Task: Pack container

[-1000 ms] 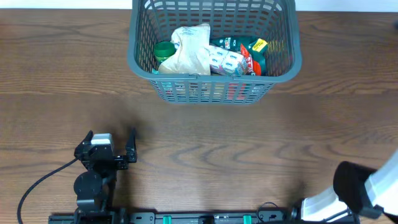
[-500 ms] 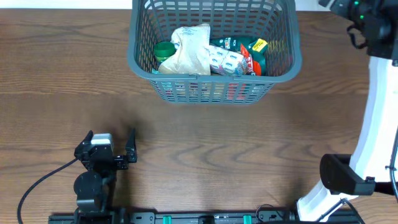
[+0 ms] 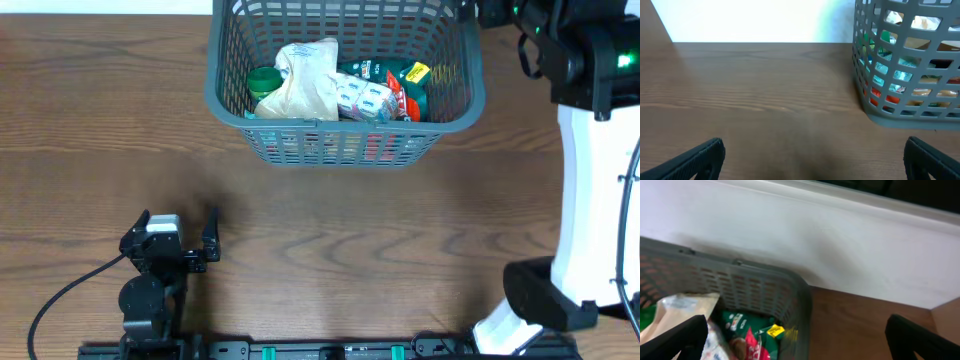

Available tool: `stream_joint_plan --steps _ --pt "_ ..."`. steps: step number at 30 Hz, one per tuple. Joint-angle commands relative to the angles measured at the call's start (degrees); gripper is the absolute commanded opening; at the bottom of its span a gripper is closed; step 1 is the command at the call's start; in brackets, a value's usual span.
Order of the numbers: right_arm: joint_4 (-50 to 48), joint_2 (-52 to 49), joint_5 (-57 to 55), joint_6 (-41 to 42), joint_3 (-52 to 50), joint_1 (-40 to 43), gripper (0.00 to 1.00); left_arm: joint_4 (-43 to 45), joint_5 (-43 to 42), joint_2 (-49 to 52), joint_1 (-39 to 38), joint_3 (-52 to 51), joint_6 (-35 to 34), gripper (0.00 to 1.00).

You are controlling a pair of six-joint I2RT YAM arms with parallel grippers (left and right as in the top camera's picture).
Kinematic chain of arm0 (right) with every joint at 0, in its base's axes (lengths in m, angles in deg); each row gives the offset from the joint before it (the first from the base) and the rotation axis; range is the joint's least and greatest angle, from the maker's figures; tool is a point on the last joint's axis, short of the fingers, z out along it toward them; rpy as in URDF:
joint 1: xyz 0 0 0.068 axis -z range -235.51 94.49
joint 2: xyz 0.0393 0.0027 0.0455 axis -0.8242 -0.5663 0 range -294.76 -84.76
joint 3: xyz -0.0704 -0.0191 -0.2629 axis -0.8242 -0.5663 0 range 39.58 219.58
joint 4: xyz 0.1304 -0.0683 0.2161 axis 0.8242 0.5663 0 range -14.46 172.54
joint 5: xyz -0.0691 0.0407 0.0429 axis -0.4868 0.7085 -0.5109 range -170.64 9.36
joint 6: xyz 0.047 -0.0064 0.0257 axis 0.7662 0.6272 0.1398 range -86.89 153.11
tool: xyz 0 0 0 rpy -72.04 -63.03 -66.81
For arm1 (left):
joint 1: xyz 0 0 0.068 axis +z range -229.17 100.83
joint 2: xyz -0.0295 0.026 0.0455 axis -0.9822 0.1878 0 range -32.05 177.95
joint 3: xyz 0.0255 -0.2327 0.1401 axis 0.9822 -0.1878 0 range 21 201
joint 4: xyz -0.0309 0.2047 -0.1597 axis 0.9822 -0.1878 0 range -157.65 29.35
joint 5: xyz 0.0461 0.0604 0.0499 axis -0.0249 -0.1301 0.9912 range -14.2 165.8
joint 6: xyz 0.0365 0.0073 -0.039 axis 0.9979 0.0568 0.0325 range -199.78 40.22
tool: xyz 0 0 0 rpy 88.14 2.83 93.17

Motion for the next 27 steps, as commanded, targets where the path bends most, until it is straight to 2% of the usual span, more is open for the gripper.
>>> stream_joint_plan --steps 1,7,20,27 --pt "-1.4 5.3 2.0 -2.7 -3.3 -0.7 0.99 -0.3 0.7 -0.4 -0.1 -1.4 -0.5 0.99" --pt "-8.1 16.1 3.1 -2.7 -17.2 -0.6 0.99 -0.3 0.7 -0.4 -0.1 -1.4 -0.5 0.99" --pt "-23.2 45.5 3.0 -3.2 -56.7 2.3 0.99 -0.3 0.7 -0.4 -0.1 -1.4 -0.5 0.99" --pt "-26.2 59.6 3.0 -3.2 -72.5 4.0 0.99 -0.4 0.7 -0.4 -0.1 -1.4 -0.5 0.99"
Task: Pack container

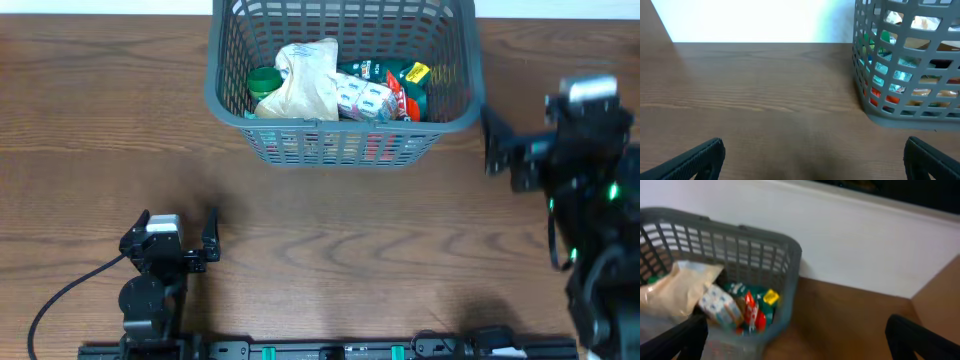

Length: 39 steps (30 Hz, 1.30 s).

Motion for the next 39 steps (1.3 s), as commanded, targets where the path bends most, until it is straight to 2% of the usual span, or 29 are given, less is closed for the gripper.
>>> stream_joint_plan --steps 1,12,20,39 --pt "-0.8 5.8 0.3 -0.7 -5.2 1.2 0.99 -0.4 0.7 -0.4 -0.1 -1.4 -0.5 0.99" --pt "-2.2 22.9 3.9 -0.7 -18.4 1.3 0.99 -0.3 0.7 -0.4 -0.1 -1.4 -0.5 0.99" --pt "-6.9 32.3 6.8 -0.7 -28.7 1.2 0.99 -0.3 0.7 -0.4 -0.1 -1.4 -0.5 0.99" --pt "-14.8 47.0 9.5 0.4 -50.8 1.3 0.99 -0.3 0.7 -0.4 -0.1 -1.4 -0.5 0.99"
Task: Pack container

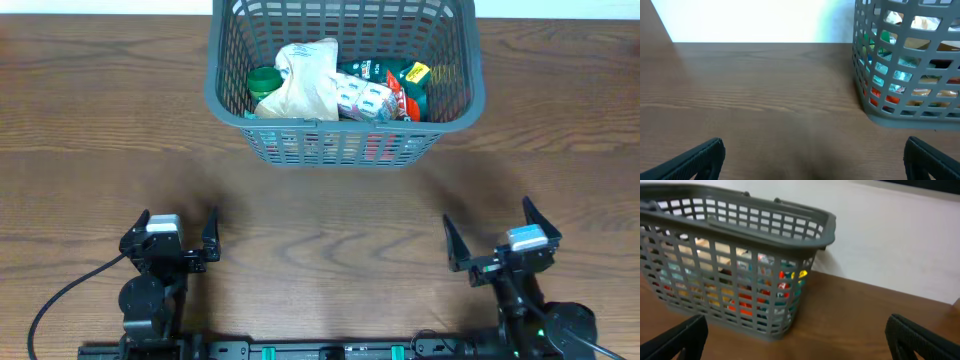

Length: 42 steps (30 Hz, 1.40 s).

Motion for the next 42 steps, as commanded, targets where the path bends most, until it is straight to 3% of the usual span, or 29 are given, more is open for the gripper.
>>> stream_joint_plan --steps 1,28,42 --pt "-0.9 2.3 0.6 1.0 -3.6 0.6 0.99 -0.3 0.7 -0.4 -0.1 -1.4 -0.5 0.99" --pt "-7.5 2.3 -7.3 9.9 -18.4 0.6 0.99 -0.3 0.7 -0.4 -0.1 -1.4 -0.5 0.99" --pt "-9.1 2.3 -7.6 5.7 -19.6 0.6 0.99 -0.4 0.7 -0.4 -0.1 -1.4 -0.5 0.99"
